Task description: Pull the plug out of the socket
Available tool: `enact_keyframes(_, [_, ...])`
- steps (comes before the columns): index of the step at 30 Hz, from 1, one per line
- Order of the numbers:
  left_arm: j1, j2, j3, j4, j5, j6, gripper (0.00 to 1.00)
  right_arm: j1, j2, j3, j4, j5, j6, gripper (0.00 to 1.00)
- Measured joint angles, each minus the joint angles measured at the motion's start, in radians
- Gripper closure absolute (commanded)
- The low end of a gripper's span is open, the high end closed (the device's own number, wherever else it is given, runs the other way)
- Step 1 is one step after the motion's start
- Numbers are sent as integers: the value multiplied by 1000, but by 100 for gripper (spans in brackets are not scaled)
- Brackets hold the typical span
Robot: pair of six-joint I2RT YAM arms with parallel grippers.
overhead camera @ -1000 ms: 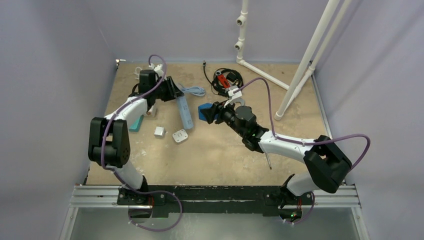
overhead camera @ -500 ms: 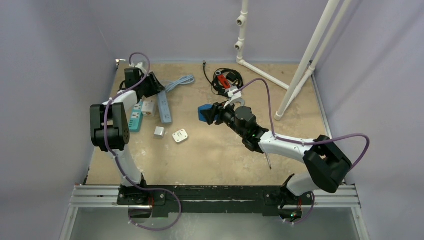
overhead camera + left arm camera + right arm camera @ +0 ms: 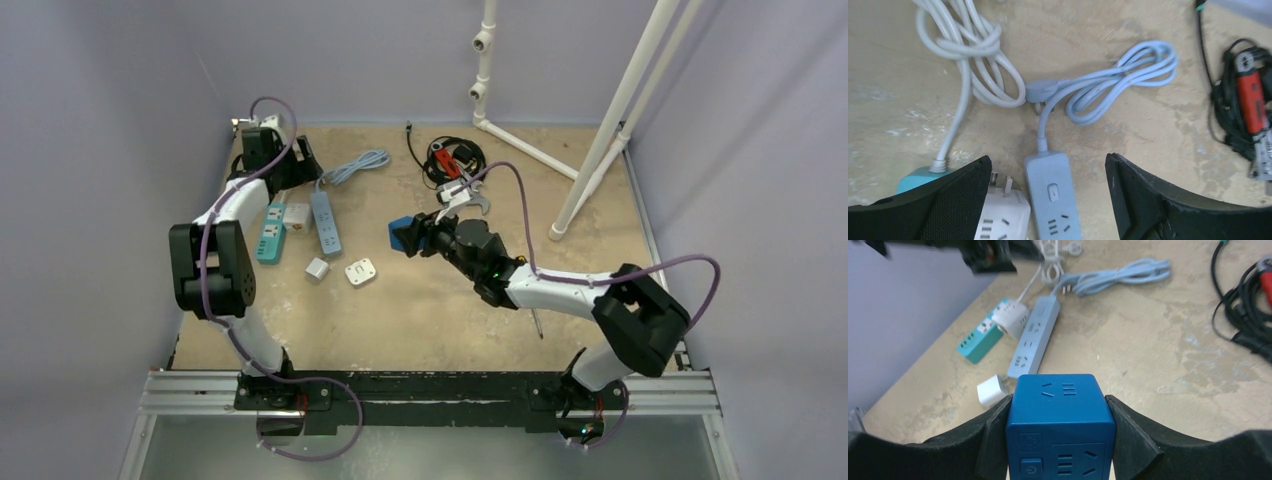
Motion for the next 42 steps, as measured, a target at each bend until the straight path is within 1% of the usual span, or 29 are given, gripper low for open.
enact_keyframes(4, [-3, -151, -18, -6, -19, -3, 17, 45, 111, 49, -4, 41, -6, 100])
enact_keyframes(11, [-51, -472, -86, -9, -76, 2, 17, 119, 327, 242, -63, 126, -16, 100])
enact_keyframes(14, [-87, -544, -124, -29, -101, 18, 18, 134, 403, 338, -90, 167, -17, 100])
enact_keyframes(16, [-111, -568, -152, -53, -111, 31, 18, 135, 455, 406, -108, 190, -20, 97])
enact_keyframes(18, [-123, -579, -177, -81, -119, 47, 18, 135, 507, 470, -130, 210, -26, 89])
enact_keyframes(19, [-126, -584, -193, -101, -127, 54, 18, 135, 528, 495, -142, 221, -29, 83])
enact_keyframes(22, [-126, -598, -228, -141, -148, 69, 18, 134, 591, 564, -177, 238, -38, 59])
enact_keyframes(26, [-127, -628, -247, -176, -166, 79, 17, 134, 624, 588, -220, 240, -46, 34])
enact_keyframes(27, [-127, -634, -247, -178, -172, 79, 17, 134, 628, 593, -228, 238, -49, 26])
enact_keyframes(30, [-127, -653, -247, -179, -189, 79, 17, 134, 634, 603, -237, 220, -56, 11])
enact_keyframes(33, [-127, -661, -247, -181, -197, 79, 16, 134, 633, 616, -228, 198, -64, 2])
enact_keyframes(34, [-127, -661, -247, -182, -198, 79, 16, 134, 633, 617, -225, 194, -67, 1])
enact_keyframes(39, [-127, -663, -248, -185, -206, 79, 16, 134, 614, 614, -227, 169, -75, 1])
enact_keyframes(42, [-127, -684, -269, -187, -209, 80, 16, 133, 555, 582, -230, 166, -76, 1])
